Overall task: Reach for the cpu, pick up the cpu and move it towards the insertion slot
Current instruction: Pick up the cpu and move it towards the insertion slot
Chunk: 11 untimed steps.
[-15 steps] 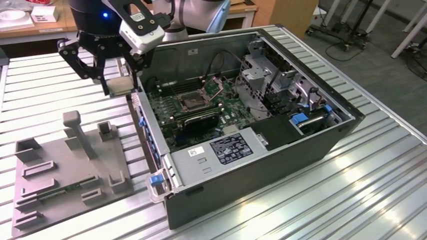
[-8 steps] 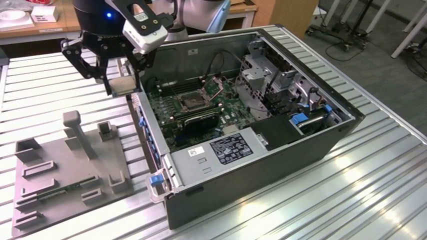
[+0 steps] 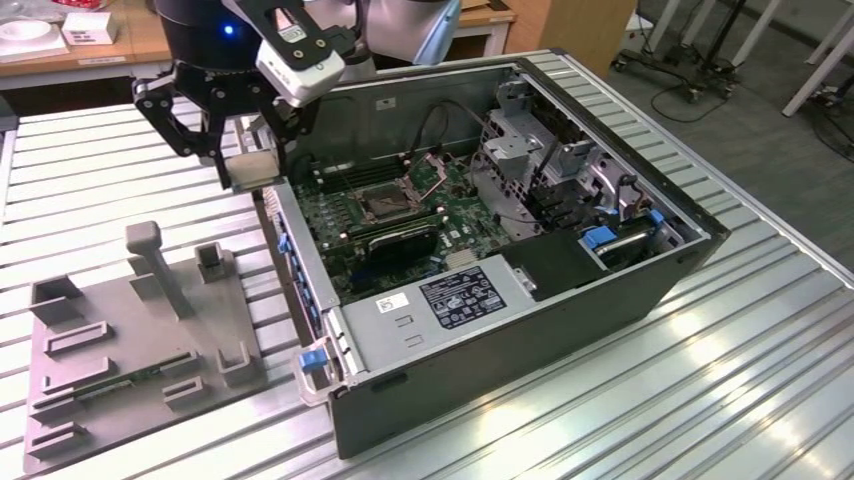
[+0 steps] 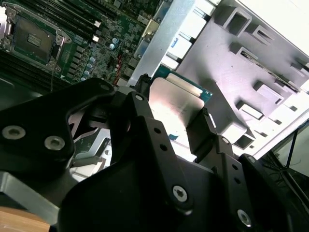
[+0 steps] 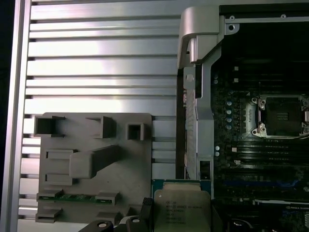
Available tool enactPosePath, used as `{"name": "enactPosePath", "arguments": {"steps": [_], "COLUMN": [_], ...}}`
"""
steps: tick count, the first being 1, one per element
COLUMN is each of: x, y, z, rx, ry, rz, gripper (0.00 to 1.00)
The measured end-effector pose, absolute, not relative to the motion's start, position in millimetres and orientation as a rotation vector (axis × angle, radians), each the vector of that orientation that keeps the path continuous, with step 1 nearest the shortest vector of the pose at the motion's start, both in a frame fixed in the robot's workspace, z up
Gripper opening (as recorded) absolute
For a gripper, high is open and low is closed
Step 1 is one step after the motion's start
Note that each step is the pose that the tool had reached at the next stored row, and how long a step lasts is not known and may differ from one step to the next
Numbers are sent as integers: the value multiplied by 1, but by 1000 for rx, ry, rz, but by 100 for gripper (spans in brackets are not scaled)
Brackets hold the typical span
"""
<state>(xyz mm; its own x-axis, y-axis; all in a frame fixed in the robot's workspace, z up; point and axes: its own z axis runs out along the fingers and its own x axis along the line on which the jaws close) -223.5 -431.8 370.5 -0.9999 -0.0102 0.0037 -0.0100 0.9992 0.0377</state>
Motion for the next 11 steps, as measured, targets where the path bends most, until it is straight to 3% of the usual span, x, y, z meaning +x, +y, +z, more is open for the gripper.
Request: {"name": "enactPosePath", "arguments": {"steps": [11], "x": [-218], "y": [-431], "z": [370], "rx": [15], "ry": [-3137], "rz": [-59], "gripper": [55]}}
